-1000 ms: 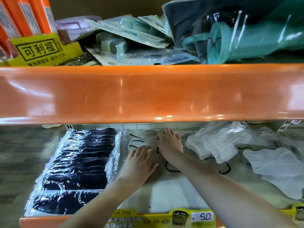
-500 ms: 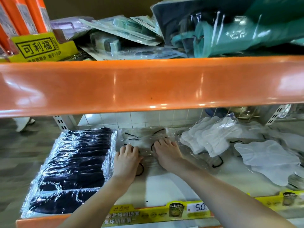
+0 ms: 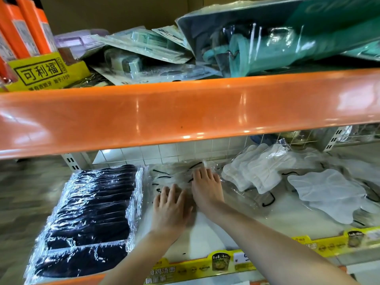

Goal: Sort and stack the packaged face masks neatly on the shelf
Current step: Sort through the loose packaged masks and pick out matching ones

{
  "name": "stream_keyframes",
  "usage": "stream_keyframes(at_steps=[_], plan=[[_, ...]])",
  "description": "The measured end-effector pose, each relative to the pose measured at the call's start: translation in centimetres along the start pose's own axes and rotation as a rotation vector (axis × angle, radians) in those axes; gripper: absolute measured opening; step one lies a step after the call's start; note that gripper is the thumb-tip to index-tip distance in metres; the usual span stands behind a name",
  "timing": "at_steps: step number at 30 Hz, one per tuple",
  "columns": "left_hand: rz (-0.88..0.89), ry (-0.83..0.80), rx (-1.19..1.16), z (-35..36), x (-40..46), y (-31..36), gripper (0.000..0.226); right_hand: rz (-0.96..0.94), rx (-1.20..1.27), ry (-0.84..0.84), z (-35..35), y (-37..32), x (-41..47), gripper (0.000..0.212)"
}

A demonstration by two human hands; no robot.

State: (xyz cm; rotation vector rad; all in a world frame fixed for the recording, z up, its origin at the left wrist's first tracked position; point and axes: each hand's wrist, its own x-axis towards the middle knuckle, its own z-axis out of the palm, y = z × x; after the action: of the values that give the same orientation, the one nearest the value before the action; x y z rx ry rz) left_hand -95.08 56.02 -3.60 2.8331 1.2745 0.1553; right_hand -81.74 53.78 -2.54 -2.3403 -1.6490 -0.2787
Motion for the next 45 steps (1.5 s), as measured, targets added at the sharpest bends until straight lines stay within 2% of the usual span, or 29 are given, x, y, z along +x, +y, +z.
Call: stream_keyframes(at_steps=[2,3,5,6,9,16,20,24,27,30,33,35,38,40,42,43,45], plan=[[-0.039,-0.062,0.039,-0.2,0.3,-0.3,0.09,0.033,0.052,0.042,-0.1,0.2,-0.5,0.033],[-0.036,-0.064,0.027,-0.2,0.3,-0.6,0.089,0.048,0.08,0.03,-0.1,0.4,-0.8,0.034],[-0.029,-0.06,0.028,-0.2,0.5,-1.0,0.069,0.096,0.137,-0.036,-0.1,0.8,-1.5,0.039],[-0.05,-0.108,0.041,0.0,0.5,-1.4,0.059,0.127,0.171,-0.077,-0.1,1.0,-1.8,0.043],[-0.071,-0.071,0.051,1.0,0.9,-2.0,0.041,0.207,0.294,-0.185,-0.4,0.9,-2.5,0.053],[-0.097,0.0,-0.011,0.8,1.1,-0.1,0.054,0.201,0.361,-0.196,-1.0,0.8,-2.7,0.053],[-0.015,0.021,-0.111,0.0,0.4,3.3,0.052,0.212,0.292,-0.048,-2.8,2.2,-3.6,0.04],[0.146,0.077,-0.22,0.2,-0.1,7.2,0.044,0.303,0.225,-0.073,-3.7,5.4,-6.2,0.028],[0.22,0.149,-0.294,0.8,-0.1,10.0,0.036,0.336,0.073,-0.054,-3.2,7.7,-8.0,0.032],[0.271,0.128,-0.34,1.1,0.2,12.5,0.033,0.364,-0.049,0.034,-2.9,9.5,-9.0,0.011],[0.284,0.019,-0.321,1.2,0.6,14.0,0.034,0.433,-0.071,-0.026,-3.1,10.6,-9.3,0.03],[0.24,-0.014,-0.331,1.3,0.9,14.7,0.038,0.476,-0.064,-0.126,-3.1,11.3,-9.3,0.038],[0.171,-0.011,-0.468,0.7,1.0,14.9,0.058,0.46,-0.087,-0.189,-2.8,12.0,-9.3,0.057],[0.135,-0.075,-0.629,0.3,1.1,15.1,0.063,0.46,-0.131,-0.189,-2.8,12.0,-9.2,0.049],[0.097,-0.067,-0.78,0.0,1.3,15.2,0.043,0.449,-0.173,-0.117,-2.6,11.8,-8.9,0.03],[0.088,-0.063,-0.838,-0.1,1.4,15.1,0.041,0.424,-0.197,-0.073,-2.4,12.1,-8.8,0.019],[0.081,-0.048,-0.918,0.3,1.4,15.0,0.044,0.365,-0.199,0.02,-2.4,12.7,-8.9,0.017]])
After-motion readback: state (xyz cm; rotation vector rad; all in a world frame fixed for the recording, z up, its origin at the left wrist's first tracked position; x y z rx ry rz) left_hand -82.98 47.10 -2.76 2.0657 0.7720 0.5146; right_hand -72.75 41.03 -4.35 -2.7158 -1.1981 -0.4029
